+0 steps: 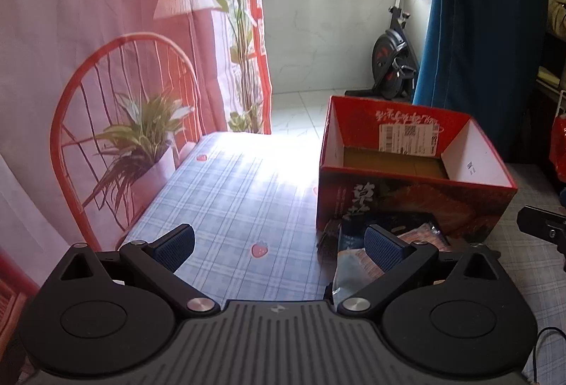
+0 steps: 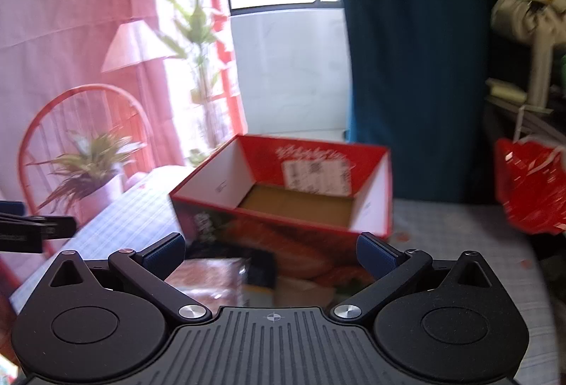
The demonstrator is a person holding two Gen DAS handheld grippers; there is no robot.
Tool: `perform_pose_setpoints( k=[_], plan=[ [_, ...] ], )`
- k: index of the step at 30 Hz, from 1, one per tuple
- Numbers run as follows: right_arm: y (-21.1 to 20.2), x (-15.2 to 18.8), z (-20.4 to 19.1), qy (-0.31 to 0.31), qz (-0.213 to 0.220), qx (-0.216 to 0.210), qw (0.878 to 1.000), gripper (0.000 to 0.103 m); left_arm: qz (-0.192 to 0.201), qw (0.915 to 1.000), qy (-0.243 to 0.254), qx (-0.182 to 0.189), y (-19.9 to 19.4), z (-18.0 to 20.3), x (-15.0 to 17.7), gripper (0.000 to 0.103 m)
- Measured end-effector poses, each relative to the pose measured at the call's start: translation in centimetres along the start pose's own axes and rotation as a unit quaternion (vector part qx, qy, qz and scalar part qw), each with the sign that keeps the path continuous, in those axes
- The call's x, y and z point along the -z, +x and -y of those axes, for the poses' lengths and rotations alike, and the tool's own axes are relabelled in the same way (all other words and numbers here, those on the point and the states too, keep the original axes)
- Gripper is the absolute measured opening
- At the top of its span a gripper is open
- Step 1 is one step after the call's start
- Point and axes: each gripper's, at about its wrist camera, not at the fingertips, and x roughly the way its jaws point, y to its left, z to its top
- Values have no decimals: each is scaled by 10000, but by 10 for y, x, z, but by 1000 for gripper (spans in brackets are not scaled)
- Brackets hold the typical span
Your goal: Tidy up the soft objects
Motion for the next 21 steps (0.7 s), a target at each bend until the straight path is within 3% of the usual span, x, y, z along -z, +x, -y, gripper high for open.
perform_pose_setpoints(
  k=[5, 9, 14, 21],
  plan=[
    [18, 23, -9, -292, -97, 111, 9995, 103, -401, 9989, -71, 224, 28, -2, 16, 102],
    [33, 39, -11, -523, -346, -16, 9980, 102, -528, 9971, -126, 540, 37, 4, 26, 93],
    [47, 53, -13, -710, -628, -381, 9948, 78, -729, 9917, -379, 984, 49, 8, 27, 79],
    [55, 61, -21, -1043, -715, -883, 9880, 67, -1108, 9802, -578, 1537, 70, 26, 29, 70]
  ],
)
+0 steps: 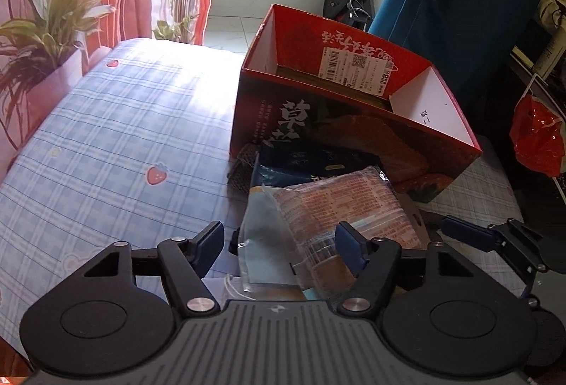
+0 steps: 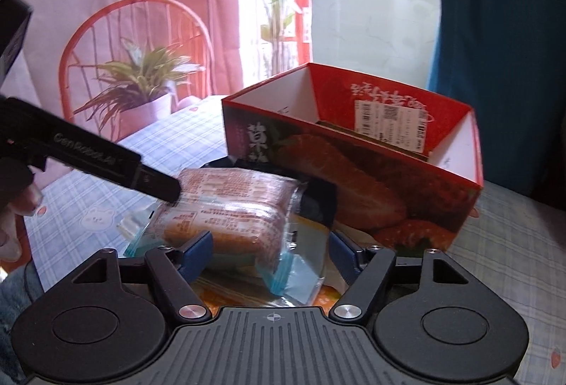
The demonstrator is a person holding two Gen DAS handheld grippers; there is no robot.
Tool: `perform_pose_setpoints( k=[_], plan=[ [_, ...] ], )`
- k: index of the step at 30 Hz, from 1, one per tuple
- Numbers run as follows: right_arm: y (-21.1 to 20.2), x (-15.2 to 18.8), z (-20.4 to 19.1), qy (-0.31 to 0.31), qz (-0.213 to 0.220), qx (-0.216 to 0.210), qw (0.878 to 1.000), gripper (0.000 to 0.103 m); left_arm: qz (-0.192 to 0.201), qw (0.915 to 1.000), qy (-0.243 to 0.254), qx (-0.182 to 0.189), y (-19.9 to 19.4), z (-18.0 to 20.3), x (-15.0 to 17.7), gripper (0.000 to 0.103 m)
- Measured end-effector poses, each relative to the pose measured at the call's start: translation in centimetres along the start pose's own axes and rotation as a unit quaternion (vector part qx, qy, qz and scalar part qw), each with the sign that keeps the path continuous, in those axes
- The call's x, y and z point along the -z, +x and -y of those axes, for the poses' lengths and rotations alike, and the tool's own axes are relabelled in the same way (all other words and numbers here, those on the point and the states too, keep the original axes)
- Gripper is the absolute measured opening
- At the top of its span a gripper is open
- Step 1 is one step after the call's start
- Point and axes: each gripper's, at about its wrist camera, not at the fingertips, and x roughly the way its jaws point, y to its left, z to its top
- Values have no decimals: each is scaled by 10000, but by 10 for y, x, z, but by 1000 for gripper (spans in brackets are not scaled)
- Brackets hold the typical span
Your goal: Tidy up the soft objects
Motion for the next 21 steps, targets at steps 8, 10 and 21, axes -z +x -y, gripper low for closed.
perform_pose_setpoints(
  k=[8, 10, 21],
  plan=[
    [14, 1, -2, -162, -100, -326, 9993, 62, -109, 9984, -107, 545, 16, 4, -1, 58],
    [17, 2, -2, -138, -141, -388, 9991, 62, -138, 9976, -121, 675, 20, 5, 0, 58],
    [31, 4, 3, 31, -257, -470, 9986, 63, -291, 9926, -273, 1146, 36, 1, -1, 53]
  ],
)
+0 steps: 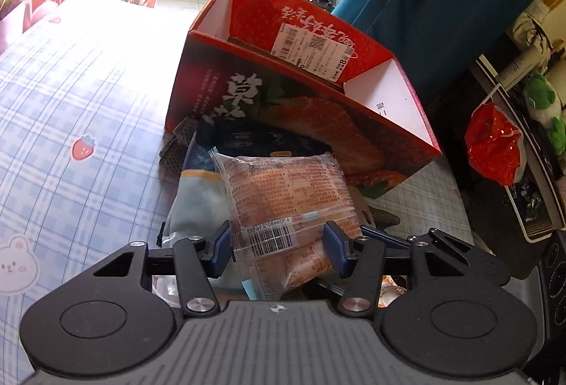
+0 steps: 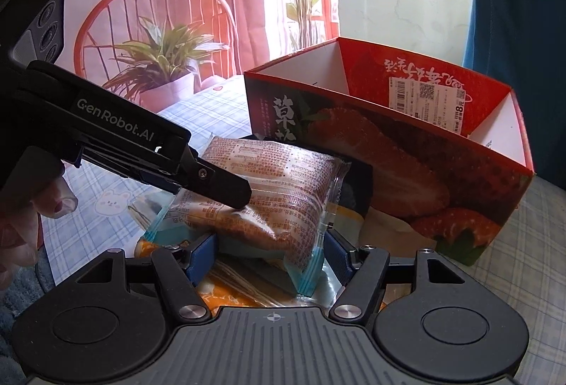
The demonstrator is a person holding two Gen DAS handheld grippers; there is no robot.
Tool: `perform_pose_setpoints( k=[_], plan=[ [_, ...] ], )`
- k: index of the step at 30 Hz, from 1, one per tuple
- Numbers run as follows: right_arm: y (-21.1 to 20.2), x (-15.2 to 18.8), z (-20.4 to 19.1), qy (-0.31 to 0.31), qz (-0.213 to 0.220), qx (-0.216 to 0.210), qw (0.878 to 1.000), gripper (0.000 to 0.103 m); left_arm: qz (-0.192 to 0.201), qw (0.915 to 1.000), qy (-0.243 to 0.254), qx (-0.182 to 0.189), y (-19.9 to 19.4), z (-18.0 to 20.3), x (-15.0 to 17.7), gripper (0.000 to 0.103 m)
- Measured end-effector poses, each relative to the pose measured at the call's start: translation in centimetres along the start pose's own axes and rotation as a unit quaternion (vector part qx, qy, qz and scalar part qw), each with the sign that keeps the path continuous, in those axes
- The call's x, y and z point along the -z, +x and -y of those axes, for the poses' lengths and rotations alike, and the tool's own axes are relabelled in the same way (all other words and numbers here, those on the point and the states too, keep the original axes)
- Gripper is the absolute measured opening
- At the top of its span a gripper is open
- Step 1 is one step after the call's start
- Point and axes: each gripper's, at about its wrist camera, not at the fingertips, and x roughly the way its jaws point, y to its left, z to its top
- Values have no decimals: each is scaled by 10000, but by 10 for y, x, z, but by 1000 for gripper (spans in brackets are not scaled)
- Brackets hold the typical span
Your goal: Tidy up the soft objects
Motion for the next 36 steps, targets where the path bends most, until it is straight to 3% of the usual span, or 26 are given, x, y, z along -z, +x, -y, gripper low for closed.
perform_pose_setpoints(
  k=[4, 7, 16, 25, 27, 29, 32, 36],
  plan=[
    [2, 1, 6, 163, 6, 71, 9998, 66, 92, 9989, 467, -48, -6, 13, -4, 45],
    [5, 2, 11, 307, 67, 74, 9995, 73, 95, 9979, 624, -158, -9, 17, -5, 44],
    [17, -5, 6, 72, -8, -10, 10000, 77, 28, 9985, 438, -329, -14, 3, -6, 48],
    [24, -13, -1, -152, -34, -162, 9997, 78, 3, 9984, 291, -494, -17, -7, -4, 46],
    [27, -12, 0, -95, -84, -197, 9997, 76, 22, 9982, 320, -504, -16, -7, -5, 45],
    [26, -14, 0, -22, -95, -240, 9997, 62, 29, 9977, 384, -559, -17, -2, -7, 45],
    [12, -20, -5, -59, 66, -302, 9995, 60, 157, 9971, 586, -450, -26, 10, -14, 45],
    [-11, -37, -8, -294, 438, -43, 9986, 60, 492, 9938, 950, -313, -43, 32, -29, 45]
  ],
)
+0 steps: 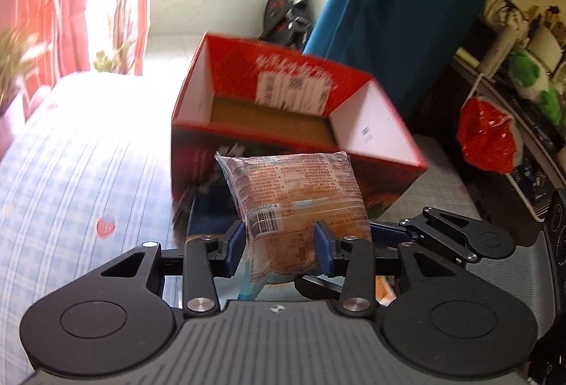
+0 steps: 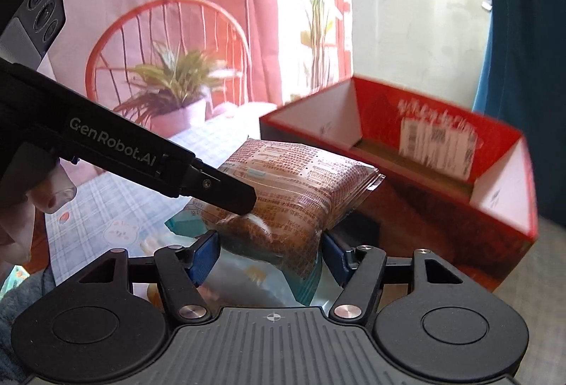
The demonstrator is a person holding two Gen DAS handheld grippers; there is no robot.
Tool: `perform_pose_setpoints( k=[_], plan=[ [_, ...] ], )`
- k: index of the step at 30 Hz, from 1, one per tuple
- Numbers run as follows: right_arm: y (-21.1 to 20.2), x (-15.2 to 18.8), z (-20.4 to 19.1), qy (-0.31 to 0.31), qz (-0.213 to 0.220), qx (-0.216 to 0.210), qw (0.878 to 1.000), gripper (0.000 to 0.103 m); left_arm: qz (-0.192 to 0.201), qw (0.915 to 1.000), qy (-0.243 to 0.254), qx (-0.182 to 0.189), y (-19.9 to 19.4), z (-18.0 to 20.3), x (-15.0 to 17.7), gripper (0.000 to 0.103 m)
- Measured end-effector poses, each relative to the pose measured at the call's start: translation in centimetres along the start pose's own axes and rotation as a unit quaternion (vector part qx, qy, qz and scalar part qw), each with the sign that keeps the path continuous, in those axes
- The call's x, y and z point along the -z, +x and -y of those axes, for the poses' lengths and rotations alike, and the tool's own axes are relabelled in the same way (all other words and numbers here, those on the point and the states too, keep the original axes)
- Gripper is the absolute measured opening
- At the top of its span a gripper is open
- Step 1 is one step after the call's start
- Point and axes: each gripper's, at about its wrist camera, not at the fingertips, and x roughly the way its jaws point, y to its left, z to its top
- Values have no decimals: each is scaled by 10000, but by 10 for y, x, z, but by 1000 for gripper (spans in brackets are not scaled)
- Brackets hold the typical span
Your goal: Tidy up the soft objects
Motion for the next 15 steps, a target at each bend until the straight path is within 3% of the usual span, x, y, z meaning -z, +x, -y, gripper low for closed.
perform_pose_setpoints(
  k=[7, 12, 15],
  plan=[
    [-22, -37, 33, 16, 402, 393, 9984, 60, 321, 9981, 430, 302, 6, 30, -47, 45],
    [-8, -60, 76, -61, 266, 799, 9964, 60, 117, 9973, 379, 612, 60, 39, -91, 47],
    [10, -68, 108, 125, 84, 871, 9961, 59, -12, 9979, 250, 604, 93, 42, -108, 46]
  ],
)
